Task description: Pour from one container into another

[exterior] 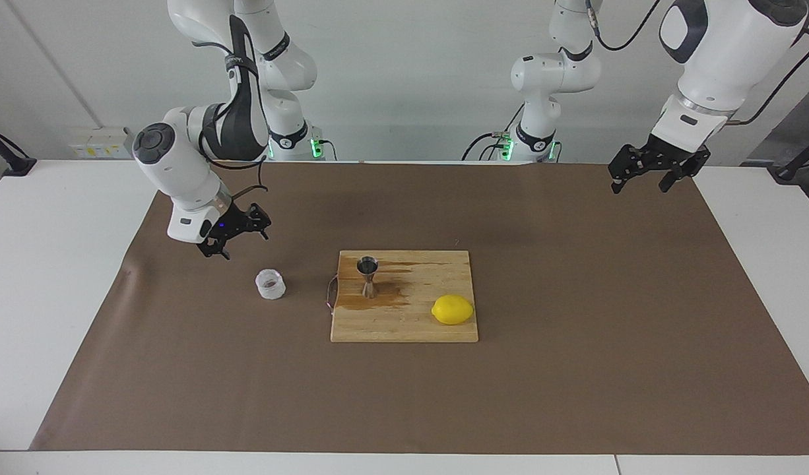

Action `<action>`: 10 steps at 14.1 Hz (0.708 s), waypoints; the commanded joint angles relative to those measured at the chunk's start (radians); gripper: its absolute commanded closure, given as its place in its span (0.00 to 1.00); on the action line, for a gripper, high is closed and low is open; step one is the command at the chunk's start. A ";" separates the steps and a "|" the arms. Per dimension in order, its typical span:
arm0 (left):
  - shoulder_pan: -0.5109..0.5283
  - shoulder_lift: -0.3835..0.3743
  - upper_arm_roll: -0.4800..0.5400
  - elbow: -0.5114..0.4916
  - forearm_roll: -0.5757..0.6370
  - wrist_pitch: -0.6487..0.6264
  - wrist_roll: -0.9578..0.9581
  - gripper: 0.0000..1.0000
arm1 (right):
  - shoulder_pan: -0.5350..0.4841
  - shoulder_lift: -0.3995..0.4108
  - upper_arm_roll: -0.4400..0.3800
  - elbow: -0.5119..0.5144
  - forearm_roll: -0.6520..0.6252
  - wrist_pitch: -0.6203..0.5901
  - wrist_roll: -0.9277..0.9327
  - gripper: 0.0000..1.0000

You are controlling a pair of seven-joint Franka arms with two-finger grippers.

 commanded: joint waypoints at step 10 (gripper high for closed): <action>0.005 -0.027 -0.003 -0.026 0.009 -0.005 -0.009 0.00 | 0.060 -0.099 -0.008 0.378 0.019 -0.388 0.527 0.00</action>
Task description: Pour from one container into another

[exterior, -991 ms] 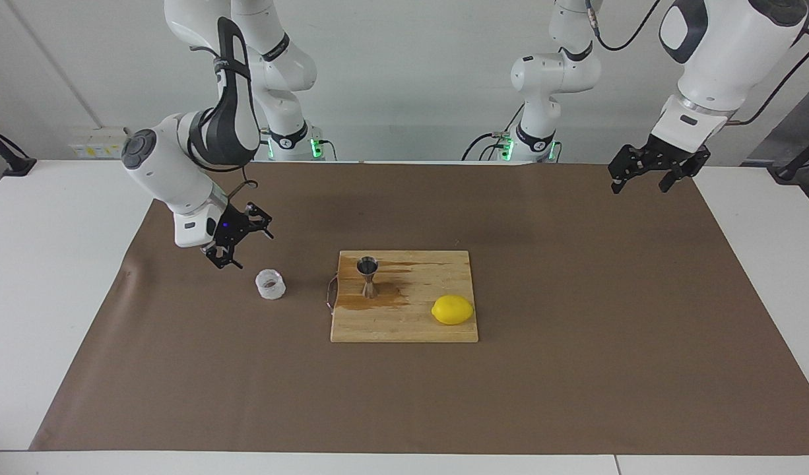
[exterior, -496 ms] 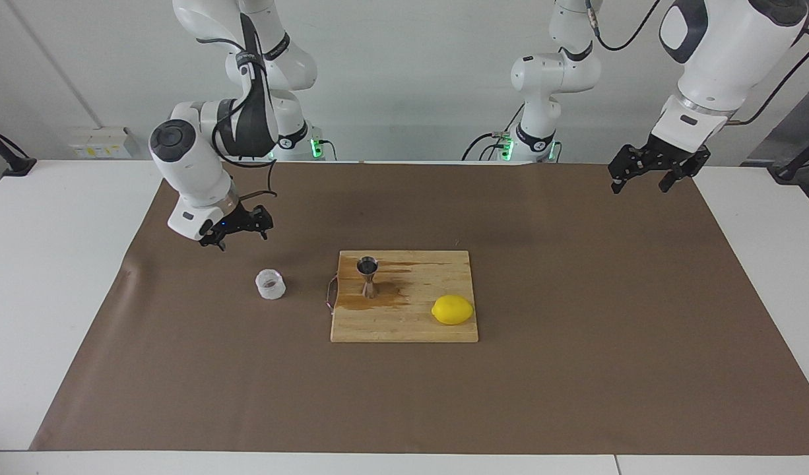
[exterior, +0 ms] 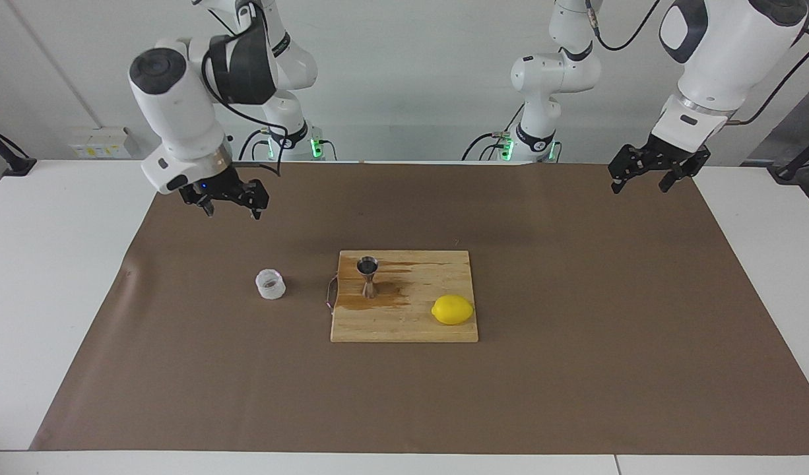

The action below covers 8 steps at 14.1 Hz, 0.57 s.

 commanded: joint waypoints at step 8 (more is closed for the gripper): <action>0.005 -0.027 -0.001 -0.026 0.009 -0.005 -0.009 0.00 | -0.077 -0.062 0.000 0.016 -0.018 -0.079 0.003 0.00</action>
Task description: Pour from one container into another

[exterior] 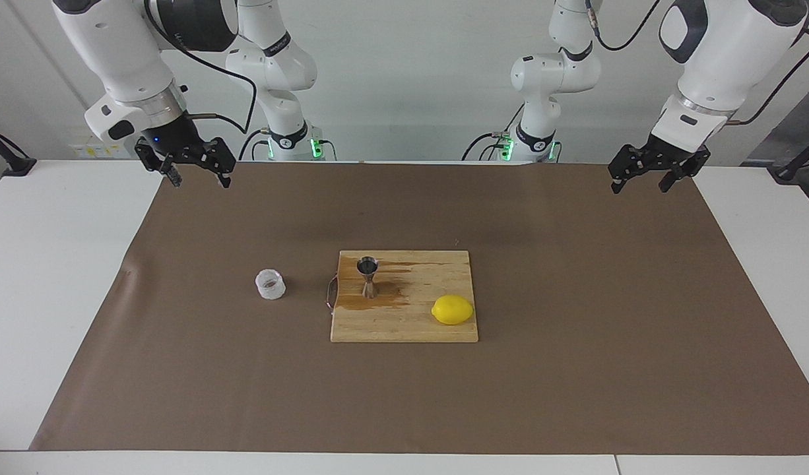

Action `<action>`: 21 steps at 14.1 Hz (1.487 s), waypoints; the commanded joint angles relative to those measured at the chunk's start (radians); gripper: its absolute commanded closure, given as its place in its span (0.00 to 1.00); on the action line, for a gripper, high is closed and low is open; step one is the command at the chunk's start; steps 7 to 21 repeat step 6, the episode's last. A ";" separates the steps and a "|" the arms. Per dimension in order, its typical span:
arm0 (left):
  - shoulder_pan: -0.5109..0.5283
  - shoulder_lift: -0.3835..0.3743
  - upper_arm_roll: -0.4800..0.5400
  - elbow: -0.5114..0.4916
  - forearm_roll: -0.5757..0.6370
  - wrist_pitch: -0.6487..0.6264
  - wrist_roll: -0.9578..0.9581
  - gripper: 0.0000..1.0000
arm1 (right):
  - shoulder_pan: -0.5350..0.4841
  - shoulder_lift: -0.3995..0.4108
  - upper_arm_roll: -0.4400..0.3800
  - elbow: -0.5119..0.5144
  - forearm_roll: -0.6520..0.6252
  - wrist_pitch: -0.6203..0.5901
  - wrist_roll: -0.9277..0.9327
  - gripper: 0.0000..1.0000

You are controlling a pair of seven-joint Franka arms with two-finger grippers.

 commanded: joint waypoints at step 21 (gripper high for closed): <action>0.005 -0.027 -0.001 -0.026 0.009 -0.005 -0.009 0.00 | -0.003 -0.019 0.013 0.018 -0.015 -0.014 -0.010 0.00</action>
